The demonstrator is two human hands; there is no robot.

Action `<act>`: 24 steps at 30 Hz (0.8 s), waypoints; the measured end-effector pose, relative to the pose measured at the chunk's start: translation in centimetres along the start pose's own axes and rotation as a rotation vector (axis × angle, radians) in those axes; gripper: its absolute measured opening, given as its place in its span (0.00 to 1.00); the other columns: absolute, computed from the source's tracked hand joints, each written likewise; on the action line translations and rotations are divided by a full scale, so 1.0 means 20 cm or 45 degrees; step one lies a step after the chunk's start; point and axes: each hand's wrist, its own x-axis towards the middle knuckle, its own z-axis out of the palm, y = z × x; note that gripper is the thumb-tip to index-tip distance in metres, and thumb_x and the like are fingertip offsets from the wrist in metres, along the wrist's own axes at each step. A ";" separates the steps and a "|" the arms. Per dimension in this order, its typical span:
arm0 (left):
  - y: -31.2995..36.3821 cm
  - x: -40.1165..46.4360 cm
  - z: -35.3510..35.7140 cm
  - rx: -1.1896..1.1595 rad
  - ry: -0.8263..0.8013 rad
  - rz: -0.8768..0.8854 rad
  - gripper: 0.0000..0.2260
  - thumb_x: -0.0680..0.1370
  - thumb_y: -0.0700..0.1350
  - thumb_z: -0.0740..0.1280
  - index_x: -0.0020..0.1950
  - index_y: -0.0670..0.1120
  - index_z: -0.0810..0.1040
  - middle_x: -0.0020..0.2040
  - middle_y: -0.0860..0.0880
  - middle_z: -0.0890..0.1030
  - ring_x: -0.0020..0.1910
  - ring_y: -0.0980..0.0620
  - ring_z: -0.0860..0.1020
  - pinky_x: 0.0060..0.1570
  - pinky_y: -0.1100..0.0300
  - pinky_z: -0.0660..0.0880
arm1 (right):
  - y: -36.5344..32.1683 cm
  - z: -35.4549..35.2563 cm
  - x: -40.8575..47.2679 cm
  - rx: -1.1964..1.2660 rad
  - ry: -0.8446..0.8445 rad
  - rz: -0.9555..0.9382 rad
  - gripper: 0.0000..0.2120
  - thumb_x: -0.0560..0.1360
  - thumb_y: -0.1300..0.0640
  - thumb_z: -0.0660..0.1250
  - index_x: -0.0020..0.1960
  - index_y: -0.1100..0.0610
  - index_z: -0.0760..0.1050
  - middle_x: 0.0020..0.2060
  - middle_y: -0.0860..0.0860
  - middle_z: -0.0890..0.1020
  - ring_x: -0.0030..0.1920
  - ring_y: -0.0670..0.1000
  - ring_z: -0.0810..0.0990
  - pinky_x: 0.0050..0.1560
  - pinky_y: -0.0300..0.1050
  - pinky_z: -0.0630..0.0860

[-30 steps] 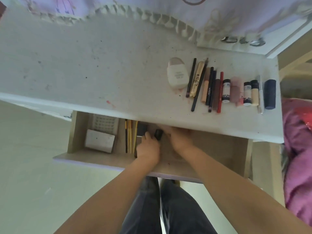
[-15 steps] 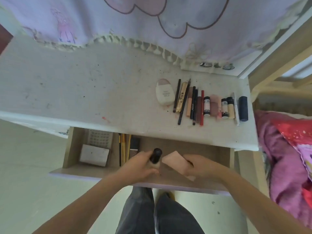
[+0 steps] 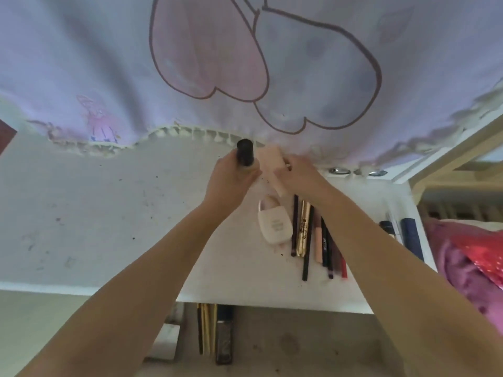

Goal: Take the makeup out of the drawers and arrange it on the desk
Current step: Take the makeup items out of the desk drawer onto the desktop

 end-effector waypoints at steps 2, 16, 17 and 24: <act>-0.03 0.12 0.06 0.035 -0.028 -0.023 0.08 0.73 0.47 0.69 0.46 0.46 0.72 0.43 0.49 0.78 0.46 0.47 0.77 0.43 0.54 0.75 | 0.01 0.04 0.07 -0.024 0.037 0.018 0.18 0.77 0.61 0.58 0.67 0.59 0.71 0.57 0.56 0.79 0.55 0.55 0.77 0.51 0.43 0.73; -0.16 0.14 0.14 -0.016 -0.117 -0.096 0.29 0.72 0.51 0.71 0.70 0.46 0.65 0.64 0.46 0.72 0.61 0.48 0.72 0.60 0.51 0.71 | -0.02 0.11 -0.04 -0.550 0.135 -0.113 0.22 0.77 0.66 0.60 0.70 0.62 0.63 0.64 0.64 0.71 0.63 0.63 0.70 0.63 0.54 0.68; -0.17 0.10 0.11 0.032 -0.106 -0.077 0.30 0.73 0.51 0.70 0.72 0.45 0.62 0.65 0.46 0.71 0.62 0.50 0.71 0.60 0.54 0.70 | -0.02 0.11 -0.09 -0.515 0.154 -0.140 0.23 0.77 0.65 0.59 0.72 0.61 0.62 0.65 0.63 0.69 0.64 0.62 0.69 0.64 0.52 0.68; -0.36 -0.73 -0.13 0.096 0.070 0.066 0.06 0.79 0.42 0.62 0.52 0.53 0.72 0.41 0.60 0.76 0.40 0.62 0.75 0.38 0.71 0.71 | 0.15 0.44 -0.83 0.037 -0.200 -0.437 0.12 0.79 0.51 0.56 0.56 0.50 0.75 0.42 0.35 0.75 0.43 0.35 0.74 0.44 0.28 0.69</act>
